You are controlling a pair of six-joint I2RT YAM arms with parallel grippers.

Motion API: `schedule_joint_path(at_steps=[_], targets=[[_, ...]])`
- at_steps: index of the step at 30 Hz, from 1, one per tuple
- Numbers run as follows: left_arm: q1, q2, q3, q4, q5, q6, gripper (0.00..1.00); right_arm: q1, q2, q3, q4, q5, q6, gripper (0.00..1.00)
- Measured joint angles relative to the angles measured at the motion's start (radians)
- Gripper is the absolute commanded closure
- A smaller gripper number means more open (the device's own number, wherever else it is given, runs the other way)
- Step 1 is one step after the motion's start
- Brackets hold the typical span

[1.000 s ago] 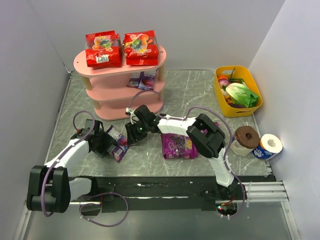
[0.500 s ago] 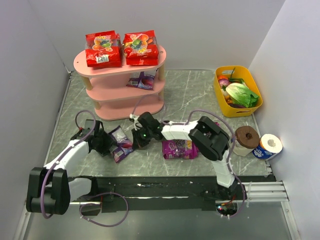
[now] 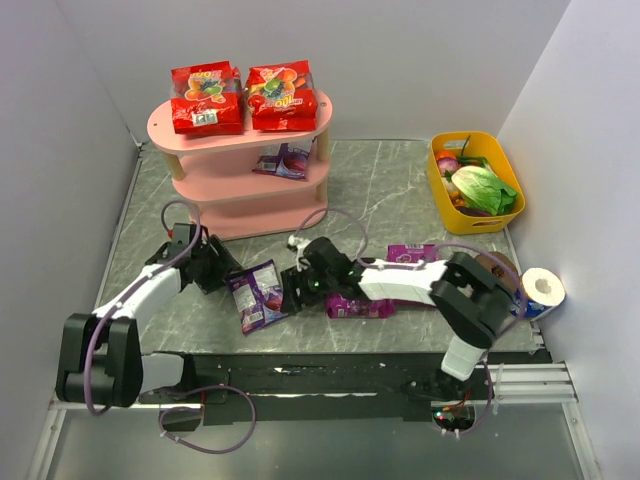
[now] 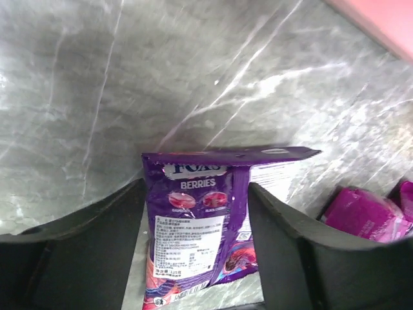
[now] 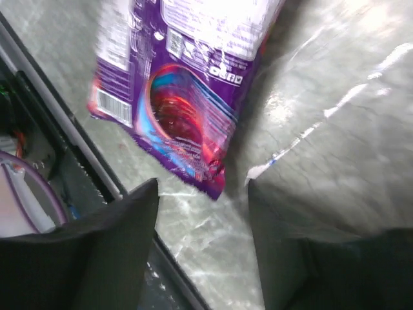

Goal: Place and organize the candy bags onto the shelf

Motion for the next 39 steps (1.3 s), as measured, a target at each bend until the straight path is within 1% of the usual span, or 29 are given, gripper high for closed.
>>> schedule_joint_path(at_steps=[3,5,8,12,15,17,19,24,27,32,34,35,37,38,39], targets=[[0.0,-0.043,0.002,-0.01,-0.013,0.009,0.24,-0.024,-0.093,0.002,-0.037,0.043,0.016,0.21],[0.0,-0.089,0.001,-0.021,-0.016,0.01,0.23,-0.057,-0.143,0.024,-0.074,0.063,0.025,0.21],[0.0,-0.156,-0.012,-0.032,-0.014,0.0,0.19,-0.138,-0.187,0.106,-0.118,0.074,0.058,0.23],[0.0,-0.253,-0.076,-0.059,0.002,-0.046,0.15,-0.247,-0.189,0.237,-0.138,0.075,0.116,0.24],[0.0,-0.318,-0.139,-0.082,0.019,-0.094,0.14,-0.316,-0.162,0.371,-0.166,0.089,0.152,0.27],[0.0,-0.359,-0.182,-0.099,0.03,-0.127,0.14,-0.343,-0.114,0.482,-0.171,0.095,0.168,0.3],[-0.001,-0.386,-0.214,-0.111,0.042,-0.154,0.14,-0.36,-0.074,0.552,-0.156,0.097,0.181,0.3],[-0.012,-0.389,-0.239,-0.13,0.054,-0.201,0.13,-0.391,-0.002,0.607,-0.137,0.093,0.206,0.34],[-0.018,-0.352,-0.239,-0.129,0.054,-0.215,0.13,-0.398,0.061,0.659,-0.142,0.095,0.212,0.36],[-0.029,-0.301,-0.226,-0.13,0.064,-0.233,0.13,-0.404,0.107,0.688,-0.152,0.099,0.209,0.39],[-0.031,-0.297,-0.224,-0.132,0.064,-0.238,0.16,-0.407,0.125,0.71,-0.162,0.102,0.208,0.43],[-0.031,-0.296,-0.223,-0.133,0.064,-0.238,0.17,-0.409,0.139,0.722,-0.166,0.102,0.209,0.46],[-0.032,-0.294,-0.223,-0.135,0.064,-0.241,0.23,-0.409,0.163,0.74,-0.165,0.102,0.208,0.51],[-0.032,-0.293,-0.222,-0.137,0.063,-0.241,0.25,-0.41,0.176,0.75,-0.165,0.1,0.209,0.57],[-0.032,-0.291,-0.223,-0.139,0.062,-0.241,0.3,-0.411,0.185,0.756,-0.164,0.098,0.209,0.61]])
